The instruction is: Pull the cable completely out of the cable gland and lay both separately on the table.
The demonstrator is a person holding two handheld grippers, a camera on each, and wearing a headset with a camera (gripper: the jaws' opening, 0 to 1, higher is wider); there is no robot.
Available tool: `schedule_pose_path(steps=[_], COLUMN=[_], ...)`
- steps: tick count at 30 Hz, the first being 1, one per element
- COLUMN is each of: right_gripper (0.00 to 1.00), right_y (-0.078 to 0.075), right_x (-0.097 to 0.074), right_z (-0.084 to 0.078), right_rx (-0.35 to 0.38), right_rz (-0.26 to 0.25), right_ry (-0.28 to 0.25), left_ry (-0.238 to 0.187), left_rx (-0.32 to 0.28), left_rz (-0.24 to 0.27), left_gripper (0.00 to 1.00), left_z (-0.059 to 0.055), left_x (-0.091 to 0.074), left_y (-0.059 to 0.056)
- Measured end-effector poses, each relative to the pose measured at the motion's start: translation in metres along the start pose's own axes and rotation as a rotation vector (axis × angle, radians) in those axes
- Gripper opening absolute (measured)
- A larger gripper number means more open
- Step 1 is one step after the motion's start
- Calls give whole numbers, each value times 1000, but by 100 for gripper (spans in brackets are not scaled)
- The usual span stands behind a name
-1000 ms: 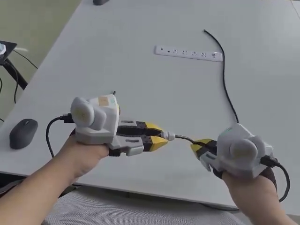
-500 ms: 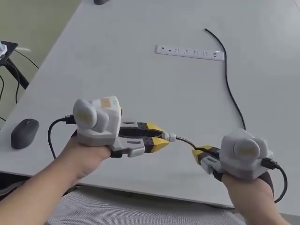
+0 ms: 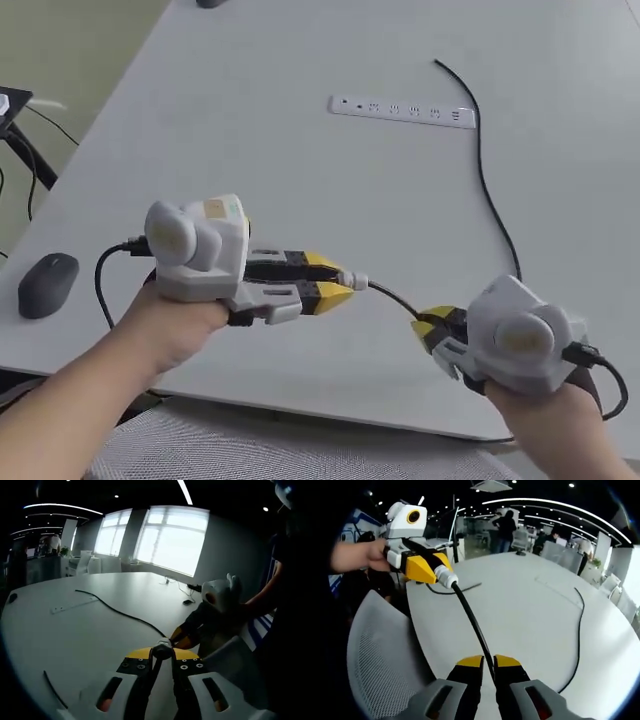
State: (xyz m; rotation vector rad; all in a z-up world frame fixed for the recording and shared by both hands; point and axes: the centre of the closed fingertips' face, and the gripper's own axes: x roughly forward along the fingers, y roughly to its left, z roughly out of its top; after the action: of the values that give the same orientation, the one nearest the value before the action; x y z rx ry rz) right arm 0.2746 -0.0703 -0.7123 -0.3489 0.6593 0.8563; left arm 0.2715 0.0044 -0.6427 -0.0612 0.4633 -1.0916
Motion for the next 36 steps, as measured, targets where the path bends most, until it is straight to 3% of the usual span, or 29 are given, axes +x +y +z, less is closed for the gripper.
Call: schedule_pose_path(steps=[5,7,10,16,26,36], right_gripper=[11,13,13,8,0,0], right_y=[1,8,20,33,36,36], right_x=[-8,-10,-8,2,3,2], right_z=[27,39,54,59,67,64], right_rx=[-115,-152,-269,-418,-463,-414], right_rz=[-14,-4,17,18,6,11], right_ry=[-40,-59,-61,-41,-48,-55], left_ry=[2,2,5,16,19,24], left_rx=[3,4,2,5,7,15], left_rz=[-1,1,1,2,4,4], left_gripper=[15,15,15,15,15,15], left_z=[0,1,0,-3,-5,-6], left_x=[1,1,2,3,5,5], left_y=[-1,-1,-2,-2,-3,-6])
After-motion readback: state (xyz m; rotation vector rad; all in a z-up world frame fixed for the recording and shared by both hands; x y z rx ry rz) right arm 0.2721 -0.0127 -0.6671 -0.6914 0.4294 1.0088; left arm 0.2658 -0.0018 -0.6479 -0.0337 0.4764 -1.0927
